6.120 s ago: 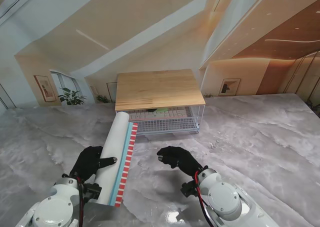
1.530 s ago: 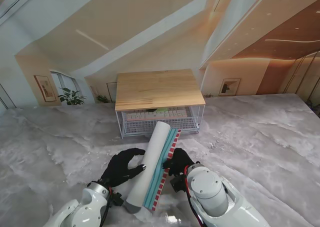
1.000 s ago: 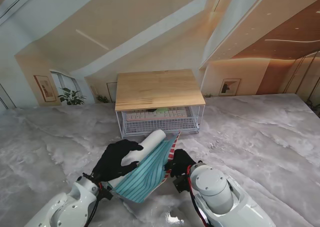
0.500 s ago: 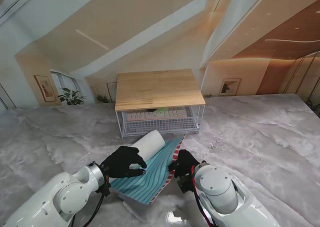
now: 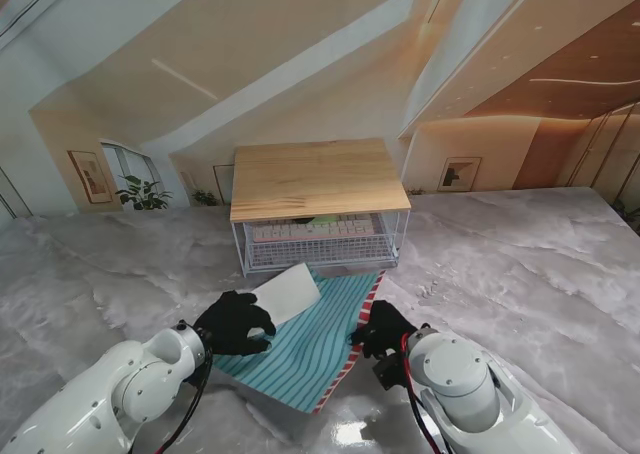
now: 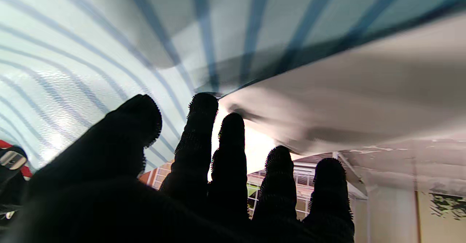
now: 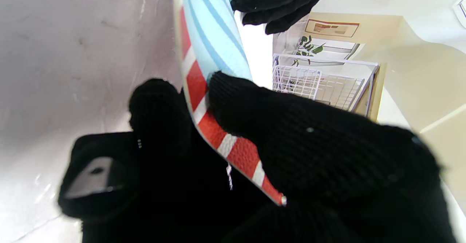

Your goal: Unroll the mouse pad and set up the keyboard and mouse from the tabletop organizer

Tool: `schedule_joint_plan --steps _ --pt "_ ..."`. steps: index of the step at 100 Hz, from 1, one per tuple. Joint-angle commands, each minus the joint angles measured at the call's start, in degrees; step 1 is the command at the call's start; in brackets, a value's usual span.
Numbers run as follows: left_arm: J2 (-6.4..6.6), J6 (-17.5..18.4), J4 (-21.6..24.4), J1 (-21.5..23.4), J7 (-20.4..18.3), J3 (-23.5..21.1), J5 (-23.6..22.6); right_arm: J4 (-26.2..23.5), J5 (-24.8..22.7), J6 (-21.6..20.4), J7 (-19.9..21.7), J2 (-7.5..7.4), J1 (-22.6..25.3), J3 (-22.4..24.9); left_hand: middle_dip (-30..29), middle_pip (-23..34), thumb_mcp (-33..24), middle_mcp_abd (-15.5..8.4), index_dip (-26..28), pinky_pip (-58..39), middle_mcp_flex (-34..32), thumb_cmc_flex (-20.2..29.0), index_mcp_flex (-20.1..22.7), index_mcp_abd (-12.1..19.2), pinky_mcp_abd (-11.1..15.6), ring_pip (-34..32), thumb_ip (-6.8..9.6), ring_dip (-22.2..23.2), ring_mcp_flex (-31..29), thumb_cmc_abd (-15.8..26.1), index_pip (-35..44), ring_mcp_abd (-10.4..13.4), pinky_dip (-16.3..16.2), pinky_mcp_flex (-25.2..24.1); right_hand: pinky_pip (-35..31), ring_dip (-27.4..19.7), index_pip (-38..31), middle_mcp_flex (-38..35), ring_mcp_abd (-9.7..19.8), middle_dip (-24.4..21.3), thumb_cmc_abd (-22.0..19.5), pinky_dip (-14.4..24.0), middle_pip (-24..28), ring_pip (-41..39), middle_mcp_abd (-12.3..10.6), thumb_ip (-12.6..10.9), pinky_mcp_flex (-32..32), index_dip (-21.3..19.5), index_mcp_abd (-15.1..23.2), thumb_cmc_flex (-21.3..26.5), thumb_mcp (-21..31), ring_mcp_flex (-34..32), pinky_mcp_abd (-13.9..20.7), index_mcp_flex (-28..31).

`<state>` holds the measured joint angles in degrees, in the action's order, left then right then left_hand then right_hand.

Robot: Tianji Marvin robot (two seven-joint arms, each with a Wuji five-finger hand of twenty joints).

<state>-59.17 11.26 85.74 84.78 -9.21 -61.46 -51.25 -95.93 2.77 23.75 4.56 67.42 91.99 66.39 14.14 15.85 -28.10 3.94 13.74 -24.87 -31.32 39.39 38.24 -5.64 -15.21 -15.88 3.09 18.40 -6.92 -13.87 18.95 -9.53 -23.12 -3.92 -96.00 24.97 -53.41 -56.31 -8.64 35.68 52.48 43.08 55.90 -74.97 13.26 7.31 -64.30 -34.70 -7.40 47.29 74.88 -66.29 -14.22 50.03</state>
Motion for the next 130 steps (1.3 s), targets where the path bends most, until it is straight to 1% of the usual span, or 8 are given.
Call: schedule_joint_plan --steps 1,13,28,63,77,88,103,130 --pt "0.21 -0.8 0.3 1.1 -0.7 -0.5 -0.1 -0.5 -0.9 -0.5 0.8 -0.67 0.6 0.8 0.0 0.1 1.4 0.5 -0.3 -4.9 1.8 -1.2 -1.7 -0.5 -2.2 -1.7 1.10 0.9 0.0 0.9 -0.4 -5.3 -2.2 -0.3 -6.1 -0.5 -2.9 -1.5 -0.7 0.9 0.1 -0.5 0.4 -2.6 0.8 -3.2 -1.9 -1.4 5.6 3.5 5.3 -3.6 5.4 6.0" --pt "0.11 -1.8 1.1 2.6 0.0 -1.8 -1.0 -0.1 -1.8 -0.5 1.1 -0.84 0.8 2.2 0.0 0.0 2.6 1.3 -0.5 -20.4 3.7 -1.6 -4.3 -1.2 -5.6 -3.9 1.79 1.8 -3.4 1.4 -1.0 -8.6 -1.7 -1.3 -6.1 -0.6 -2.8 -1.6 -0.8 0.9 0.2 -0.5 0.3 -2.6 0.8 -3.2 -1.9 -1.5 5.5 3.6 5.3 -3.6 5.4 6.1" --pt "-0.06 -2.8 2.3 4.8 1.6 -4.1 -2.3 0.7 -3.1 0.0 2.1 -1.23 0.8 4.0 0.1 0.3 3.2 3.2 -0.5 -28.2 3.9 -1.8 -5.2 -2.3 -9.0 -7.5 2.07 3.0 -8.6 1.6 -1.1 -12.1 -4.1 3.1 -6.1 -0.7 -2.8 -1.5 -0.9 0.9 0.2 -0.5 0.3 -2.6 0.9 -3.3 -1.9 -1.5 5.4 3.6 5.3 -3.6 5.3 6.1" --pt "-0.60 -2.8 4.5 11.0 7.5 -10.2 -5.5 1.4 -5.7 0.6 6.8 -2.71 0.8 7.4 0.6 1.2 2.9 7.3 -0.9 -35.1 2.4 -2.1 -4.5 -4.8 -10.6 -12.9 2.33 4.4 -15.7 1.5 -1.8 -15.9 -7.6 10.7 -6.2 -0.8 -2.6 -1.6 -0.9 1.0 0.2 -0.5 0.2 -2.8 1.0 -3.3 -1.9 -1.6 5.4 3.6 5.2 -3.6 5.3 6.0" --pt "-1.28 0.4 4.2 11.9 12.9 -11.8 -4.7 1.6 -6.2 0.5 8.3 -3.17 0.8 7.8 0.7 1.4 2.4 5.4 -0.5 -32.1 2.2 -1.9 -4.4 -3.1 -9.0 -11.2 2.15 3.3 -12.7 1.5 -0.9 -13.4 -6.6 6.9 -6.2 -0.8 -2.6 -1.6 -1.0 1.0 0.3 -0.5 0.1 -2.8 0.9 -3.3 -1.9 -1.7 5.4 3.7 5.2 -3.6 5.4 6.1" --pt "-1.85 5.2 4.3 12.0 16.7 -12.7 -3.3 1.7 -6.4 0.6 9.6 -3.52 0.9 7.9 0.8 1.4 1.0 3.1 0.3 -27.5 1.9 -1.7 -4.3 -1.6 -6.7 -8.3 1.83 2.1 -9.0 1.0 0.6 -7.9 -4.3 1.8 -6.3 -0.8 -2.5 -1.6 -1.0 1.0 0.4 -0.5 0.1 -2.8 0.9 -3.3 -1.9 -1.7 5.3 3.7 5.2 -3.7 5.4 6.1" --pt "-2.23 11.0 4.9 11.7 19.1 -13.6 -2.4 1.6 -6.1 0.9 12.4 -4.21 1.0 8.7 1.0 1.8 -0.9 2.9 1.0 -25.6 0.2 -2.1 -3.3 -1.2 -4.1 -6.9 1.14 2.3 -7.8 0.4 2.0 -4.4 -2.8 0.0 -6.4 -0.9 -2.5 -1.7 -1.0 1.0 0.4 -0.5 0.1 -2.8 1.0 -3.3 -1.9 -1.7 5.3 3.7 5.2 -3.7 5.3 6.2" --pt "-2.88 12.2 4.4 11.5 21.9 -13.6 -0.9 1.6 -7.2 1.8 19.7 -6.21 1.3 12.2 1.2 2.0 -2.0 3.5 1.0 -24.7 0.4 -2.4 -3.5 -1.7 -2.2 -6.5 0.64 2.5 -6.6 0.2 2.0 -2.7 -2.0 -1.1 -6.4 -1.1 -2.3 -1.5 -1.2 1.1 0.4 -0.6 -0.2 -2.8 1.1 -3.2 -1.9 -1.8 5.1 3.8 4.9 -3.4 5.3 6.1"
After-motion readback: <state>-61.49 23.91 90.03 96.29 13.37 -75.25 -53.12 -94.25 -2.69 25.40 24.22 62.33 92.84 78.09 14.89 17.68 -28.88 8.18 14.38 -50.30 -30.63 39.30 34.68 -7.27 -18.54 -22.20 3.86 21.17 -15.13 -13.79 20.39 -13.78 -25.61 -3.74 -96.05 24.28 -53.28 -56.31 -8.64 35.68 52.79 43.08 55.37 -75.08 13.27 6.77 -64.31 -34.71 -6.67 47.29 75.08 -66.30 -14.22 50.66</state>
